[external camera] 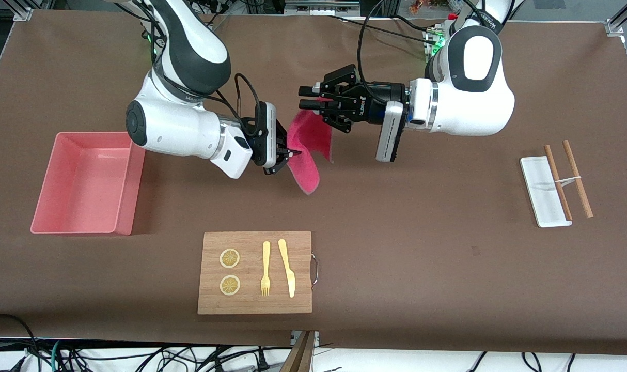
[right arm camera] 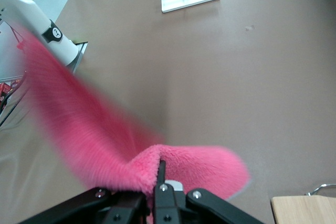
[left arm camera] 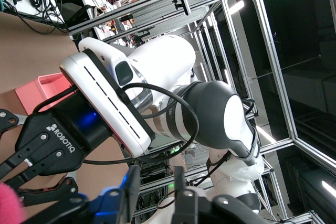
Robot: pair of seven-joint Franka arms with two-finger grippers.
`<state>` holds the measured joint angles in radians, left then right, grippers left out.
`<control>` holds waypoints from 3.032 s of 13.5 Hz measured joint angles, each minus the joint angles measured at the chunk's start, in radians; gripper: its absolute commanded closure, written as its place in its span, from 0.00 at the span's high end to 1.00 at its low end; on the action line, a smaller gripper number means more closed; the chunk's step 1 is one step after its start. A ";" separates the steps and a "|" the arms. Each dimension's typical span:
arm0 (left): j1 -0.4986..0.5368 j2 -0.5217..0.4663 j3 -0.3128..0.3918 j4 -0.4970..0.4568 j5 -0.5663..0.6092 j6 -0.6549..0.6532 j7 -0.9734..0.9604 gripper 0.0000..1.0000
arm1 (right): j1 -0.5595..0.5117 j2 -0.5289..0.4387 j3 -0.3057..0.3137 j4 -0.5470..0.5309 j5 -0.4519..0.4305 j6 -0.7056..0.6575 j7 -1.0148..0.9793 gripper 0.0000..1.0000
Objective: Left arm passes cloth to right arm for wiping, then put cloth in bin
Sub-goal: 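Grasp the cloth with the right gripper and open the left gripper, then lower the cloth with the right gripper while the left gripper withdraws, then wipe the cloth across the table with the right gripper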
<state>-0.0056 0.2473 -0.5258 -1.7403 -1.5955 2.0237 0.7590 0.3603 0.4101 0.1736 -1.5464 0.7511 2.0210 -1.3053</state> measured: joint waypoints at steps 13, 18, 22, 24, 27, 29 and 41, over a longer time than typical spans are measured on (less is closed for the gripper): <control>0.188 0.011 0.019 -0.003 1.057 -0.092 -0.012 1.00 | -0.112 -0.059 -0.152 0.007 -0.297 -0.312 0.031 0.00; 0.252 -0.058 0.091 0.010 1.412 -0.206 -0.025 1.00 | -0.170 -0.055 -0.162 -0.046 -0.473 -0.313 0.037 0.00; 0.128 -0.159 0.325 -0.003 1.455 -0.221 -0.169 1.00 | -0.227 -0.020 -0.167 -0.076 -0.583 -0.277 0.040 0.00; 0.111 -0.230 0.391 -0.064 1.524 -0.232 -0.327 1.00 | -0.237 0.010 -0.187 -0.121 -0.607 -0.202 0.044 0.00; 0.026 -0.304 0.526 -0.134 1.575 -0.260 -0.582 1.00 | -0.241 0.063 -0.201 -0.168 -0.653 -0.112 0.117 0.00; 0.017 -0.312 0.557 -0.141 1.582 -0.287 -0.762 1.00 | -0.225 0.092 -0.197 -0.169 -0.656 -0.083 0.180 0.00; 0.002 -0.242 0.535 0.071 1.622 -0.451 -0.791 1.00 | 0.187 0.128 -0.185 -0.154 -0.553 0.036 0.858 0.00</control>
<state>-0.0035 0.0053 0.0096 -1.6696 0.0262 1.5723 -0.0316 0.5472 0.5378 -0.0114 -1.7007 0.1982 2.0573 -0.4473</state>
